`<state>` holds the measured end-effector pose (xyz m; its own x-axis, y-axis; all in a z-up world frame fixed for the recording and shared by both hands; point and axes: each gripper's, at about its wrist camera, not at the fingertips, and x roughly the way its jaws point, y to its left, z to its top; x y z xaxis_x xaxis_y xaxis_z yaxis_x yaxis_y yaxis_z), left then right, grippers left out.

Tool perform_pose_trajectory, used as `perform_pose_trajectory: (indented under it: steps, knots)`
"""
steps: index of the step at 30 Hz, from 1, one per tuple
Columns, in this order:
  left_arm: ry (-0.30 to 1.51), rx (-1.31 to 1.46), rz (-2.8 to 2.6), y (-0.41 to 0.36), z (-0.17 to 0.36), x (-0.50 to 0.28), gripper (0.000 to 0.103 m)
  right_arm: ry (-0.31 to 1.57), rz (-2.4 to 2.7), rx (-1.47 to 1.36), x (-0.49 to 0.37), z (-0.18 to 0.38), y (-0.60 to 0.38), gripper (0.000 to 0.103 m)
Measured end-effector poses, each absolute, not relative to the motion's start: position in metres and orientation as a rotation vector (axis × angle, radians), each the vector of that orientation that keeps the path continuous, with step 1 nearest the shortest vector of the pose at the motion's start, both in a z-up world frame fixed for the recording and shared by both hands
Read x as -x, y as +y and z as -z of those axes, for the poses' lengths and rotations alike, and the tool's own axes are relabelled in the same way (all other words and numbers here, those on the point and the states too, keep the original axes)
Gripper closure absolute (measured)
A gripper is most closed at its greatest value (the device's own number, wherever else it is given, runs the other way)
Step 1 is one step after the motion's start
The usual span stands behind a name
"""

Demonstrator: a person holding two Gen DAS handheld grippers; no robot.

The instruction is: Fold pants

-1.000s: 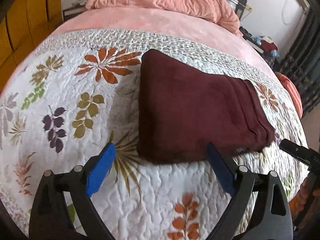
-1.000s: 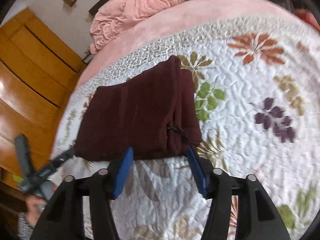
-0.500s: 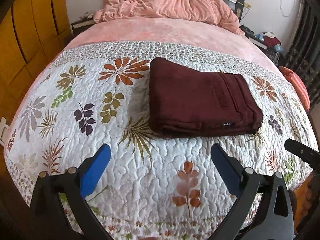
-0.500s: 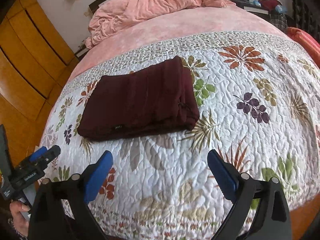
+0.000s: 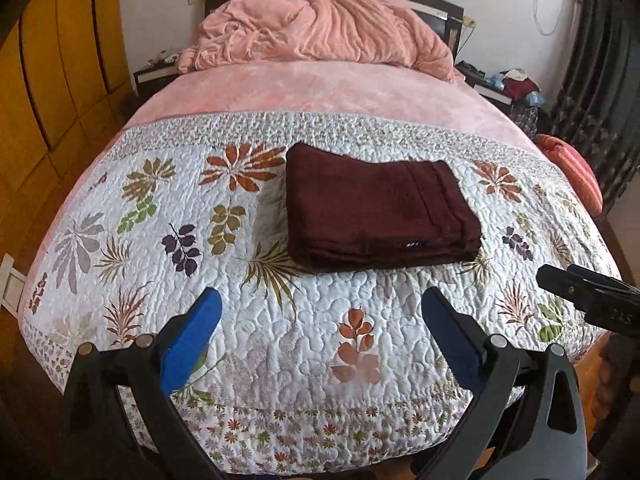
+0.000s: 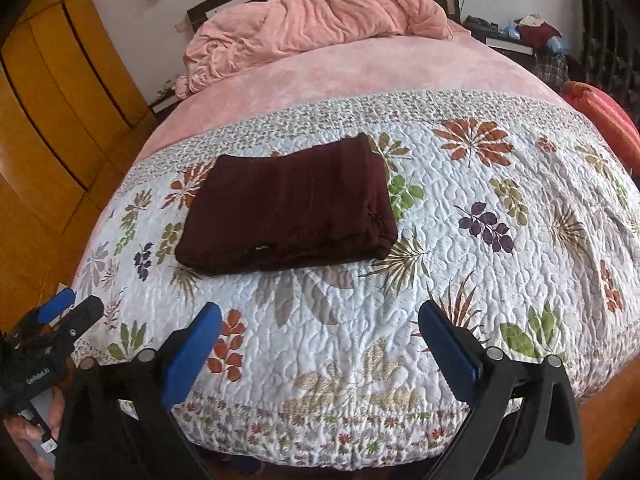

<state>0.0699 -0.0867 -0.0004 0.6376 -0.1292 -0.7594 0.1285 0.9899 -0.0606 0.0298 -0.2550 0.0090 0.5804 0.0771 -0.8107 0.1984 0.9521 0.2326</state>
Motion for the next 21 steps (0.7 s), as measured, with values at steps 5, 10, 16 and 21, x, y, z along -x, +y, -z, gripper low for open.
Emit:
perform_pose_trajectory:
  steps: [5, 10, 16, 21]
  knots:
    - [0.830, -0.004, 0.149, -0.085, -0.015, -0.056, 0.003, 0.940, 0.061, -0.305, -0.022, -0.020, -0.243, 0.004]
    - [0.796, -0.004, 0.149, -0.085, -0.029, -0.043, 0.003, 0.933, 0.051, -0.305, -0.014, -0.028, -0.234, 0.004]
    - [0.777, -0.018, 0.143, -0.085, -0.037, -0.033, 0.003, 0.920, 0.048, -0.304, -0.006, -0.037, -0.231, 0.004]
    - [0.746, -0.032, 0.126, -0.084, -0.045, -0.024, 0.003, 0.898, 0.047, -0.299, 0.000, -0.045, -0.229, 0.004]
